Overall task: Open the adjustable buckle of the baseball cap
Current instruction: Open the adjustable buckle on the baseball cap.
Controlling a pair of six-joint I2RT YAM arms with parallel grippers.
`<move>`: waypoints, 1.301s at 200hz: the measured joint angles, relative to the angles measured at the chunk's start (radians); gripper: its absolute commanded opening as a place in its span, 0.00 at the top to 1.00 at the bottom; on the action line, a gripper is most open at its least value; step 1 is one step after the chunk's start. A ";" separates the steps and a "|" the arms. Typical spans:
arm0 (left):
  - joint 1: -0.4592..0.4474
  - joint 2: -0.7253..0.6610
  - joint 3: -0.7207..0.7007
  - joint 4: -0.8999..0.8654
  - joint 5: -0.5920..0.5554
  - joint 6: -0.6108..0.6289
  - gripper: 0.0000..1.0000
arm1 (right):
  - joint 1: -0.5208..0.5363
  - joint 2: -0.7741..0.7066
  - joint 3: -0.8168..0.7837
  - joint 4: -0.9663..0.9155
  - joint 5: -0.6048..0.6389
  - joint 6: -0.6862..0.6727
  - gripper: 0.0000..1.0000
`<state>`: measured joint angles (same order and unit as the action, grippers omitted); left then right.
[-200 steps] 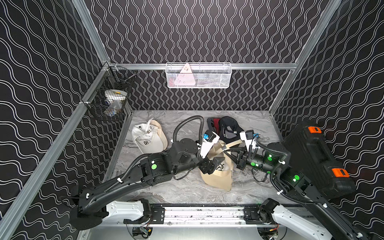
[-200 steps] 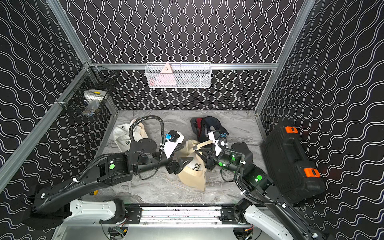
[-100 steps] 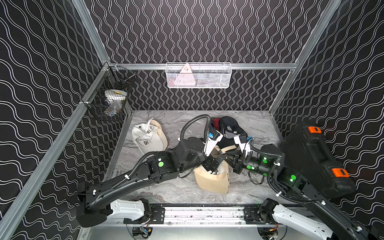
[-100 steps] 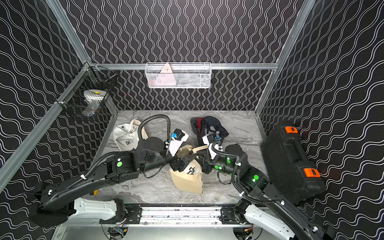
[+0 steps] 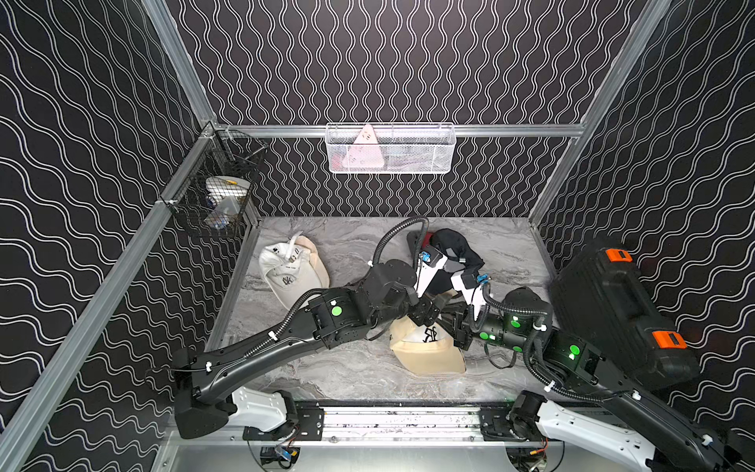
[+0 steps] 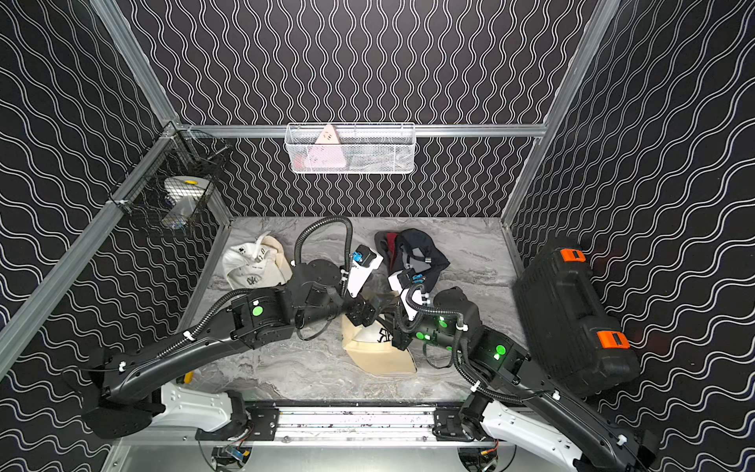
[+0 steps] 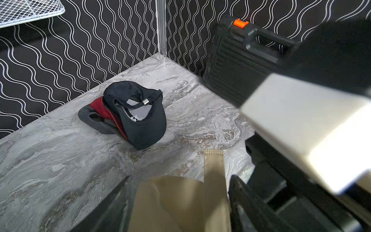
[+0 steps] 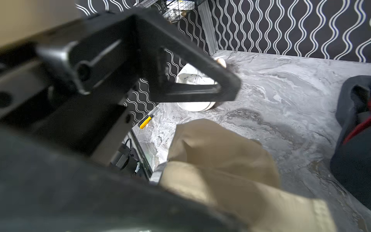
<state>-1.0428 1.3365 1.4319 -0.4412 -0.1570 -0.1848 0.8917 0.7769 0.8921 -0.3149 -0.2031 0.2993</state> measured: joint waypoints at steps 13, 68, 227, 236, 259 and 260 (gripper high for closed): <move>0.005 -0.002 -0.002 0.000 0.011 -0.002 0.38 | 0.008 0.002 0.003 0.001 0.008 -0.002 1.00; 0.012 -0.024 -0.006 -0.008 0.061 -0.004 0.78 | 0.027 0.004 0.004 0.002 0.037 -0.012 1.00; 0.015 -0.111 -0.072 0.002 0.108 -0.035 1.00 | 0.031 -0.035 -0.017 0.010 0.108 -0.011 1.00; 0.015 -0.126 -0.088 0.005 0.108 -0.047 1.00 | 0.031 -0.036 -0.021 0.014 0.117 -0.007 1.00; 0.014 -0.160 -0.135 0.016 0.112 -0.057 1.00 | 0.033 -0.041 -0.031 0.020 0.138 0.004 1.00; 0.014 -0.161 -0.137 0.017 0.112 -0.057 1.00 | 0.033 -0.042 -0.032 0.021 0.139 0.005 1.00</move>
<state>-1.0286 1.1755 1.2953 -0.4244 -0.0452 -0.2417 0.9249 0.7353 0.8604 -0.2935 -0.0639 0.3046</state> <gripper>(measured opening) 0.066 0.075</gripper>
